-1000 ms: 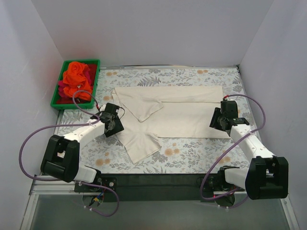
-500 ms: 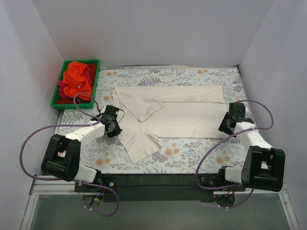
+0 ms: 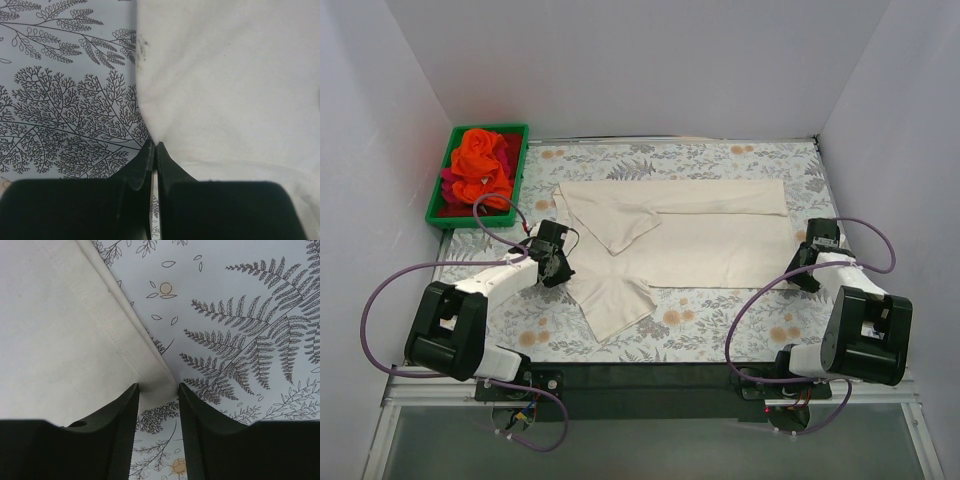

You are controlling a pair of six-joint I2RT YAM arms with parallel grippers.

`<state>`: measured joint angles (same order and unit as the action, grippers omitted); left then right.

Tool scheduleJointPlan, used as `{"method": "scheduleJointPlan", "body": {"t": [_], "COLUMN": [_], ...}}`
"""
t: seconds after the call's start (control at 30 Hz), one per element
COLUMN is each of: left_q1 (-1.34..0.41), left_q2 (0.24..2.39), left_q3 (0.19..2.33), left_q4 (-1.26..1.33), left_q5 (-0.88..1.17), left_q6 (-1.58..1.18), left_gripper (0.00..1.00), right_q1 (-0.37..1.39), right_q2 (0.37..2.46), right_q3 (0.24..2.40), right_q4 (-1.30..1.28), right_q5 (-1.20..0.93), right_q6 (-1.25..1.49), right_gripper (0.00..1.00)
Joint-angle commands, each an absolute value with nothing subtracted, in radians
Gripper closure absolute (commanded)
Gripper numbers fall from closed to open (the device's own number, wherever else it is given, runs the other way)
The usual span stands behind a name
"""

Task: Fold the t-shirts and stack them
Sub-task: Fold the tshirt

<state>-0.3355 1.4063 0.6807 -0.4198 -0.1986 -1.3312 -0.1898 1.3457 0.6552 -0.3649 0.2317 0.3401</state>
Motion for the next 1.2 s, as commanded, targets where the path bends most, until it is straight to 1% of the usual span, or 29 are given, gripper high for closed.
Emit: {"method": "scheduleJointPlan", "body": {"t": [0.0, 0.1, 0.23, 0.27, 0.33, 0.37, 0.4, 0.43, 0.53, 0.77, 1.03, 1.17], "left_q1": [-0.334, -0.334, -0.334, -0.334, -0.334, -0.334, -0.334, -0.334, -0.334, -0.304, -0.279, -0.249], "left_q2": [1.379, 1.378, 1.370, 1.368, 1.355, 1.350, 1.347, 1.341, 1.333, 1.270, 1.206, 1.229], "left_q3": [0.673, 0.672, 0.670, 0.669, 0.660, 0.657, 0.654, 0.650, 0.649, 0.635, 0.672, 0.713], "left_q4": [-0.429, -0.430, -0.430, -0.433, -0.436, -0.436, -0.436, -0.439, -0.448, -0.488, -0.560, -0.571], "left_q5": [-0.196, -0.192, -0.193, -0.193, -0.198, -0.196, -0.199, -0.205, -0.207, -0.199, -0.173, -0.156], "left_q6": [-1.321, -1.319, -1.321, -1.325, -1.328, -1.335, -1.336, -1.342, -1.359, -1.390, -1.394, -1.378], "left_gripper": [1.00, 1.00, 1.00, 1.00, 1.00, 1.00, 1.00, 1.00, 1.00, 1.00, 1.00, 1.00], "right_q1": [-0.192, -0.192, -0.192, -0.192, -0.193, -0.193, -0.192, -0.192, -0.192, -0.193, -0.193, -0.192], "right_q2": [1.362, 1.391, 1.427, 1.439, 1.443, 1.442, 1.439, 1.434, 1.404, 1.251, 1.105, 1.149], "right_q3": [0.640, 0.638, 0.627, 0.627, 0.629, 0.630, 0.632, 0.632, 0.634, 0.637, 0.652, 0.747], "right_q4": [-0.339, -0.328, -0.310, -0.305, -0.304, -0.304, -0.304, -0.304, -0.313, -0.362, -0.394, -0.396], "right_q5": [0.218, 0.195, 0.163, 0.153, 0.124, 0.118, 0.114, 0.115, 0.114, 0.140, 0.164, 0.161], "right_q6": [0.331, 0.322, 0.315, 0.314, 0.316, 0.316, 0.318, 0.316, 0.327, 0.382, 0.403, 0.399], "right_gripper": [0.62, 0.65, 0.73, 0.80, 0.87, 0.93, 0.97, 0.99, 0.99, 0.99, 0.99, 0.99]}}
